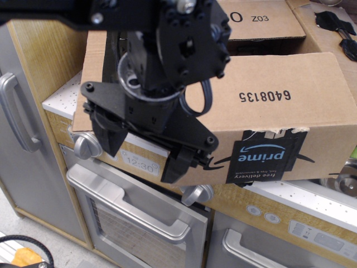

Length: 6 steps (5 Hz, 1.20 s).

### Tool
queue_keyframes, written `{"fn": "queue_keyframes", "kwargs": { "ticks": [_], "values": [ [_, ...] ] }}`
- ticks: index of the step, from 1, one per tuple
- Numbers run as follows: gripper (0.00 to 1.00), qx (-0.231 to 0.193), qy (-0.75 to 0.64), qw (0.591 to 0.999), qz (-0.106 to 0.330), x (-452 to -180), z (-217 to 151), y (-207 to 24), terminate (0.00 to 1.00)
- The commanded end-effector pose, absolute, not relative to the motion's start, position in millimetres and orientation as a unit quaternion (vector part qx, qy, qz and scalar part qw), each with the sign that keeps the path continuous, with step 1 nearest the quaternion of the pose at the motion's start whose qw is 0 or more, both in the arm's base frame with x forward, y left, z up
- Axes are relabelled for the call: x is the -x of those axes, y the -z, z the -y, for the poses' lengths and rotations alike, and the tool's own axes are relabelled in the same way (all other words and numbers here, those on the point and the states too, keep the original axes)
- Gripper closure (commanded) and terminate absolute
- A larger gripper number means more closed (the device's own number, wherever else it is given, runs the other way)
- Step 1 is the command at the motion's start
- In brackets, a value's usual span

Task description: Close large4fbox flaps

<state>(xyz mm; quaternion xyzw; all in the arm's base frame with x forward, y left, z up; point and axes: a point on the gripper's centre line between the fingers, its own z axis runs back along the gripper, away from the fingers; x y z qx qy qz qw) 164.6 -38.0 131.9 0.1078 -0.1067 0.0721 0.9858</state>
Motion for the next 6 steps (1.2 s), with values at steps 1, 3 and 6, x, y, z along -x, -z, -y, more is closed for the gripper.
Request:
{"fn": "queue_keyframes", "kwargs": {
  "ticks": [1, 3, 6],
  "values": [
    [0.0, -0.108, -0.072, 0.986, 0.107, -164.6, 38.0, -131.9, 0.0],
    [0.0, -0.085, -0.07, 0.987, 0.118, -171.7, 22.7, -105.9, 0.0],
    [0.0, -0.105, -0.054, 0.979, 0.166, -179.6, -11.6, -73.7, 0.0]
  ]
}}
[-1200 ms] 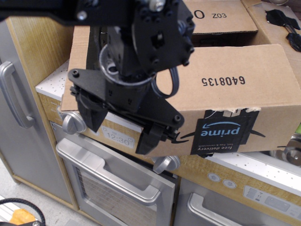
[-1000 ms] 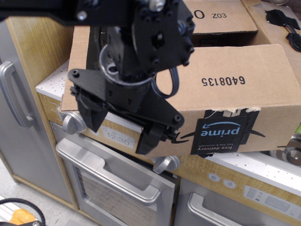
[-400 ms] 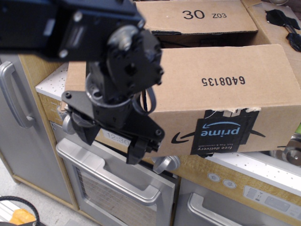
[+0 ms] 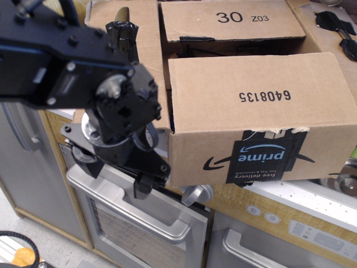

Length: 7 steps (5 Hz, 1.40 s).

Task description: Close large4fbox flaps

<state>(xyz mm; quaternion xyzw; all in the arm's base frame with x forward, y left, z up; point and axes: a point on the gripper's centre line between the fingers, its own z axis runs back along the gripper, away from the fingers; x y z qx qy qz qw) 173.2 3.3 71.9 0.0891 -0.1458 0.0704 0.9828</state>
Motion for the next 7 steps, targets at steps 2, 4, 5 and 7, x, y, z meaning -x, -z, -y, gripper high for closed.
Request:
{"fn": "queue_keyframes", "kwargs": {
  "ticks": [2, 4, 5, 7],
  "values": [
    [0.0, -0.163, -0.001, 0.969, 0.183, -191.3, -33.9, -87.3, 0.0],
    [0.0, -0.226, 0.029, 0.953, 0.198, -200.5, -23.1, -126.2, 0.0],
    [0.0, -0.248, 0.032, 0.948, 0.197, -205.2, -9.8, -145.1, 0.0],
    [0.0, -0.241, 0.045, 0.947, 0.207, -220.9, 24.9, -166.5, 0.0]
  ]
}}
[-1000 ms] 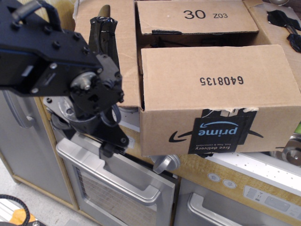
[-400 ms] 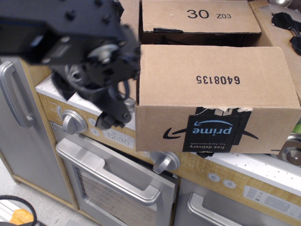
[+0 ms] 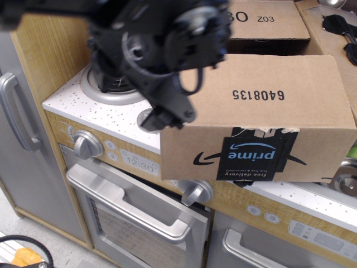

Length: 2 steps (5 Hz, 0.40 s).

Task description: Close large4fbox flaps

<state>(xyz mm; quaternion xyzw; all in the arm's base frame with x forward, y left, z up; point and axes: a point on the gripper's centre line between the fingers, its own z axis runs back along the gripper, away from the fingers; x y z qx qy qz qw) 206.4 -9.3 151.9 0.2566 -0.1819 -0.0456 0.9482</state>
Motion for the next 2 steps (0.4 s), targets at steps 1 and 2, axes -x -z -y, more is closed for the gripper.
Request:
{"fn": "queue_keyframes", "kwargs": {
  "ticks": [1, 2],
  "values": [
    [0.0, -0.195, 0.054, 0.959, 0.196, -237.5, 38.5, -166.5, 0.0],
    [0.0, -0.132, 0.054, 0.967, 0.211, -248.3, 57.7, -163.0, 0.0]
  ]
}}
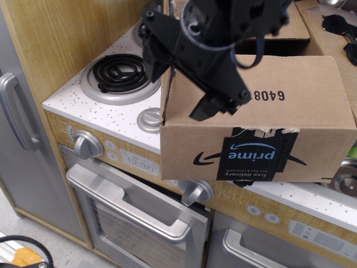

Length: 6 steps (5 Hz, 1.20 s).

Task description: Close large4fbox flaps

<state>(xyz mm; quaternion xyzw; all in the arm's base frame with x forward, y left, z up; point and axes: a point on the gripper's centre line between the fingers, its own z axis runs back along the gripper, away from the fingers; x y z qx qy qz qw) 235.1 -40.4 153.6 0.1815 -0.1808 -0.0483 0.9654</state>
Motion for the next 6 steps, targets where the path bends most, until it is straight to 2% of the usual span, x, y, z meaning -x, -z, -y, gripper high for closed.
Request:
{"fn": "queue_keyframes", "kwargs": {
  "ticks": [1, 2, 3, 4, 6],
  "values": [
    [0.0, -0.094, 0.043, 0.972, 0.211, -249.2, 78.9, -166.2, 0.0],
    [0.0, -0.03, 0.024, 0.981, 0.191, -250.1, 91.3, -161.2, 0.0],
    [0.0, 0.003, 0.032, 0.982, 0.186, -258.9, 89.5, -147.7, 0.0],
    [0.0, 0.044, 0.04, 0.984, 0.167, -265.8, 85.4, -121.3, 0.0],
    [0.0, 0.061, 0.046, 0.987, 0.142, -274.9, 80.4, -96.9, 0.0]
  ]
}}
